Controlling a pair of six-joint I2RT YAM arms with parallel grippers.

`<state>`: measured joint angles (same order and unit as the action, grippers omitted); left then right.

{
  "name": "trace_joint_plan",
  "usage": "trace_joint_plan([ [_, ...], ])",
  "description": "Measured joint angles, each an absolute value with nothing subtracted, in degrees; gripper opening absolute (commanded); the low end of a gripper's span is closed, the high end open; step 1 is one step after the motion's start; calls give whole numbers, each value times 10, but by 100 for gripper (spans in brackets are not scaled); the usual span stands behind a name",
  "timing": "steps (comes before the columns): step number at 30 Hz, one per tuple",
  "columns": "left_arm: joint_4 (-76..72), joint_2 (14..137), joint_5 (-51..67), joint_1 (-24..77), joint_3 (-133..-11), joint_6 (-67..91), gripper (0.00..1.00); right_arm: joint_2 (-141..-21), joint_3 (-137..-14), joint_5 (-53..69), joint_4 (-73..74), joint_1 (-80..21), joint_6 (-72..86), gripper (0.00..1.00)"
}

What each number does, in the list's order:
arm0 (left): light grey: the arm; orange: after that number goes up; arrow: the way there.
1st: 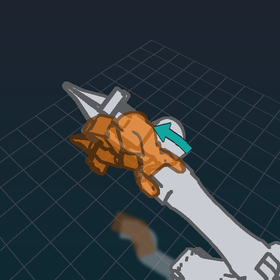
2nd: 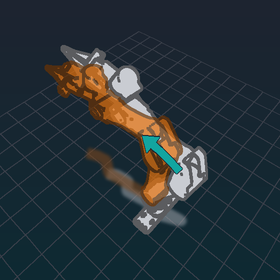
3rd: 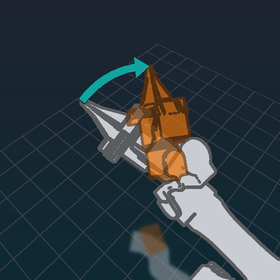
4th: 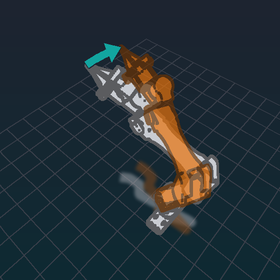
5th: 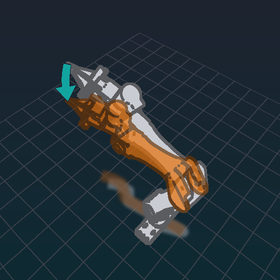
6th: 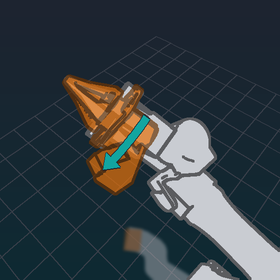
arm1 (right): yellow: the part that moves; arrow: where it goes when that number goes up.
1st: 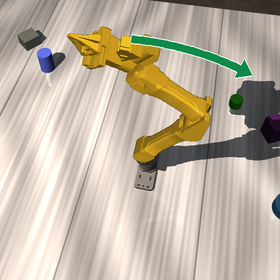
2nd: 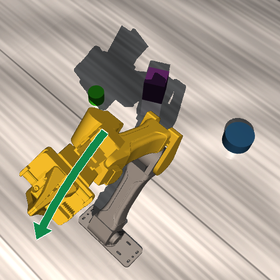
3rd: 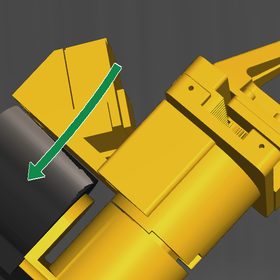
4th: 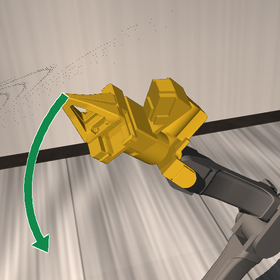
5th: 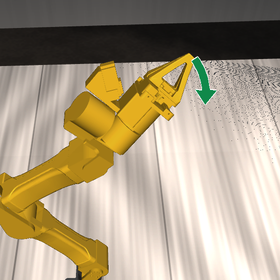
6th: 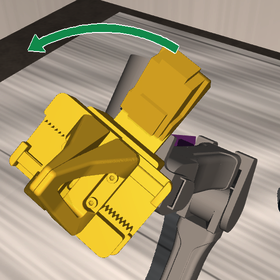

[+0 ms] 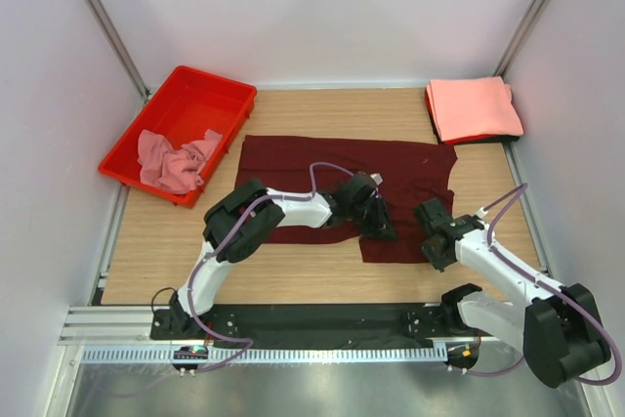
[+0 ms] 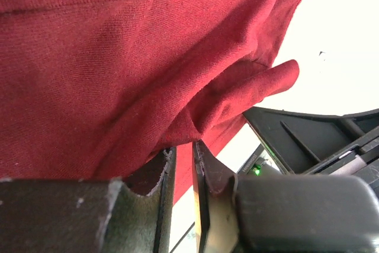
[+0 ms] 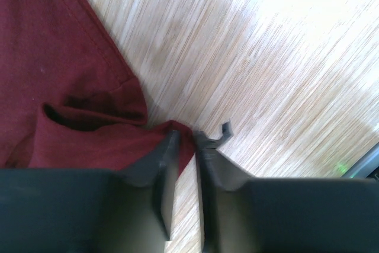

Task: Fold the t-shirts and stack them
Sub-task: Fold the tshirt

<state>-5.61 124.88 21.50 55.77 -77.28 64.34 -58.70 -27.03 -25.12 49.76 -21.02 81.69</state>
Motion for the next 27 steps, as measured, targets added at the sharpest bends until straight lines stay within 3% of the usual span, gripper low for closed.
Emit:
trace_joint_plan([
  [1,-58,1249,215,558,-772,644,19,-588,-270,-255,497,-210,819,6],
  [2,-59,1249,215,558,-771,645,19,-590,-271,-256,497,-210,819,1],
  [7,-69,1246,219,557,-765,650,28,-589,-271,-258,490,-210,820,1],
  [8,-68,1241,219,557,-761,651,35,-586,-271,-258,488,-210,818,1],
  [15,9,1159,188,557,-719,625,38,-527,-286,-261,520,-210,793,1],
  [19,108,1062,131,556,-711,594,38,-494,-328,-270,545,-210,767,1],
  [23,204,944,39,543,-700,571,45,-481,-376,-276,558,-210,736,1],
  [27,272,811,-29,473,-641,566,47,-480,-408,-279,559,-210,708,1],
])
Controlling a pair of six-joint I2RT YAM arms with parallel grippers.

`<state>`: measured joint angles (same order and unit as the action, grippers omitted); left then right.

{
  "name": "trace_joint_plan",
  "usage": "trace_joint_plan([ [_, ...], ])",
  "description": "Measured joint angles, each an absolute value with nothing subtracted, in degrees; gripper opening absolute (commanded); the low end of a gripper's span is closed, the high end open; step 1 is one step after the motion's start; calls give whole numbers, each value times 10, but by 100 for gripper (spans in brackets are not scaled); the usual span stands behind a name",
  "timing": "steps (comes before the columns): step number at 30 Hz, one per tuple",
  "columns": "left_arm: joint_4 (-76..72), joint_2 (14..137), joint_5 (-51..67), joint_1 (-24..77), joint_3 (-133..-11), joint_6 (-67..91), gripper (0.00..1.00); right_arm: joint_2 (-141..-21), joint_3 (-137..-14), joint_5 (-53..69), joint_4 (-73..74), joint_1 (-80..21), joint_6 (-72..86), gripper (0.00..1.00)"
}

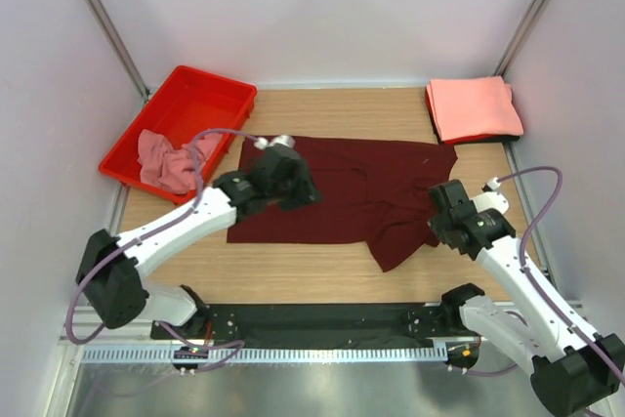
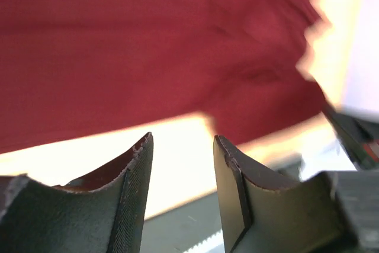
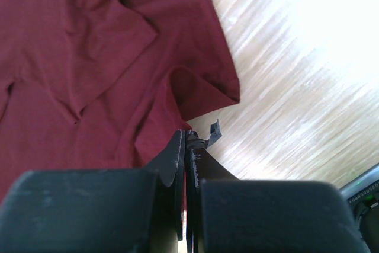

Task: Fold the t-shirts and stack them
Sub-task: Fold the tshirt

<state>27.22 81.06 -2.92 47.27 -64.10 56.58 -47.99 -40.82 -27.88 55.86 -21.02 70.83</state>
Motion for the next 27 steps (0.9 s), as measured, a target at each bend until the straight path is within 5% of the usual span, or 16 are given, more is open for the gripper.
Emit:
trace_joint_plan([
  [10,370,705,-75,247,-416,570,50,-453,-427,-252,559,-210,659,1],
  [27,366,700,-118,205,-337,635,48,-347,-359,-187,562,-210,629,1],
])
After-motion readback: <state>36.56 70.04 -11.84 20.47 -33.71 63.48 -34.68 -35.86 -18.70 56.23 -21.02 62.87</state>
